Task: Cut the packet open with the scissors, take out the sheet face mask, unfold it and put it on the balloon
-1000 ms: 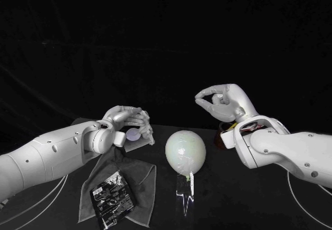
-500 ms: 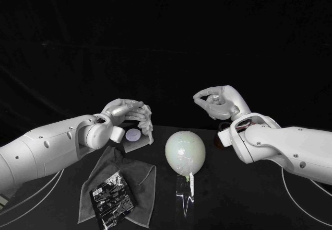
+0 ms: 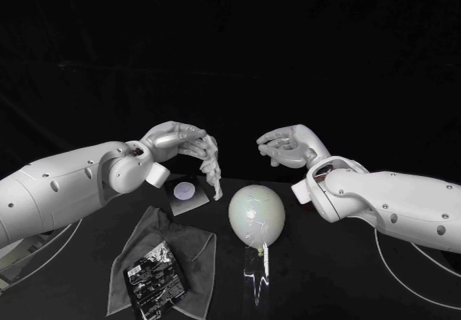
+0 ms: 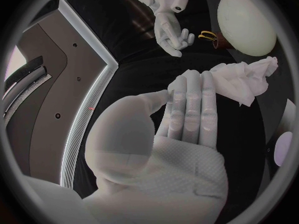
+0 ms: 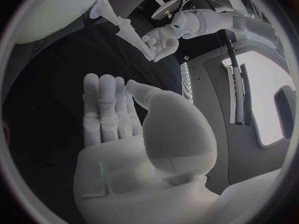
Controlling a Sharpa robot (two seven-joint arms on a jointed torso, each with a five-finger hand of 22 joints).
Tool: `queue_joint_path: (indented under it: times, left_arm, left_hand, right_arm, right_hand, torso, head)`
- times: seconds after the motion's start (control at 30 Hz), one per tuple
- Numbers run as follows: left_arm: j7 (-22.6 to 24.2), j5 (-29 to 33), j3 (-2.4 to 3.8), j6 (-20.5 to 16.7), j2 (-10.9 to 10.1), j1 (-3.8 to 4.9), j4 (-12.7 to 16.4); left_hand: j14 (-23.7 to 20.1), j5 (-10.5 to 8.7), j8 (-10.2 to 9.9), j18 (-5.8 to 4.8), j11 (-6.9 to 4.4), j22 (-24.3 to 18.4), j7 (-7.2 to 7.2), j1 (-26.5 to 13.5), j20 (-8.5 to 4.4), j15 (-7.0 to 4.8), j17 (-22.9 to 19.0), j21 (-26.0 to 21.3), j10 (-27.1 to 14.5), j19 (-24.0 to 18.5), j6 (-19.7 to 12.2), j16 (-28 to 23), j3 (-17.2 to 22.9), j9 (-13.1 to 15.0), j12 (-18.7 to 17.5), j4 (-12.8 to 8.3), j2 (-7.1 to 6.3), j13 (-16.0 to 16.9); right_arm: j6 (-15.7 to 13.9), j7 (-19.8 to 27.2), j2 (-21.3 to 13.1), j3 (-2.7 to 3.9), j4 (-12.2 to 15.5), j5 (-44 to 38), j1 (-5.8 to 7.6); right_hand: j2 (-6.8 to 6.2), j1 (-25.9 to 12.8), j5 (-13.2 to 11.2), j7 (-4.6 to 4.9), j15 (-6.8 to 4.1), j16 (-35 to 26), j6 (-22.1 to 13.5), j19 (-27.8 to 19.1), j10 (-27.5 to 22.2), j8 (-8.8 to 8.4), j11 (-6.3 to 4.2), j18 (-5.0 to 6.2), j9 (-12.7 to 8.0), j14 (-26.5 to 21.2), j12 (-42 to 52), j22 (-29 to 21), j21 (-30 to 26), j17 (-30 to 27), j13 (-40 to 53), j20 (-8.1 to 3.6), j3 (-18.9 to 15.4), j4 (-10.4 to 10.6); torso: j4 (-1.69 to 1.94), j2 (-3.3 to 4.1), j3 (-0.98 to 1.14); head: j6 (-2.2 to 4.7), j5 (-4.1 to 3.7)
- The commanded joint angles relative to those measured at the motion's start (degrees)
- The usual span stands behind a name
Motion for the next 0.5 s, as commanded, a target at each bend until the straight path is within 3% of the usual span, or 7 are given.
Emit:
queue_joint_path:
  times: [0.03, 0.3, 0.5]
  left_arm:
    - [-0.68, -3.37, 0.09, 8.62, 0.08, 0.86, -0.39]
    - [-1.13, -4.66, 0.19, 13.30, 0.40, 2.09, -0.71]
    - [-1.10, -5.34, 0.41, 14.68, 0.63, 2.52, -0.55]
  left_hand:
    - [-0.16, 0.18, 0.42, 0.68, 0.01, 0.10, -0.14, 0.56, -0.01, -0.25, 0.12, 0.28, 0.40, 0.23, 0.14, 0.23, 1.04, 2.89, 0.20, -0.95, -0.22, 0.07]
    - [-0.15, 0.19, 0.44, 0.68, 0.01, 0.12, -0.14, 0.58, -0.02, -0.25, 0.15, 0.31, 0.42, 0.24, 0.13, 0.24, 1.02, 2.94, 0.21, -0.97, -0.24, 0.08]
    - [-0.14, 0.19, 0.45, 0.67, 0.00, 0.13, -0.14, 0.59, -0.02, -0.26, 0.17, 0.32, 0.42, 0.23, 0.12, 0.25, 1.00, 2.98, 0.21, -0.99, -0.27, 0.08]
  right_arm:
    - [6.21, 1.59, 1.42, 0.01, -1.94, 0.56, 0.07]
    - [12.02, 1.24, 5.95, 0.02, -6.38, -2.70, 0.23]
    - [13.37, 1.38, 9.02, 0.03, -8.12, -3.71, 0.26]
  right_hand:
    - [-0.68, 0.15, -0.05, 0.36, 0.62, -0.51, -0.19, 0.04, -0.23, -0.53, 0.21, 0.49, -0.15, -0.08, -1.43, -0.41, -0.49, -0.20, -1.68, 0.37, -0.22, -0.50]
    - [-2.93, -1.38, -0.08, 0.90, 1.96, -2.88, -1.64, -1.86, -2.55, -1.94, 1.45, 0.07, -0.73, -3.47, -4.96, -1.79, -2.72, -1.07, -6.16, 1.30, -1.55, -0.10]
    - [-4.30, -3.14, -0.04, 1.58, 2.88, -3.29, -2.35, -3.12, -4.06, -2.81, 2.24, 0.01, -1.19, -5.29, -4.90, -3.22, -4.76, -1.38, -9.51, 2.20, -3.76, 1.24]
  torso:
    - [-0.01, 0.04, 0.03]
    - [0.00, 0.17, 0.05]
    - [0.03, 0.15, 0.06]
  head:
    - [0.32, -0.24]
    - [0.61, -0.58]
    - [0.50, -0.79]
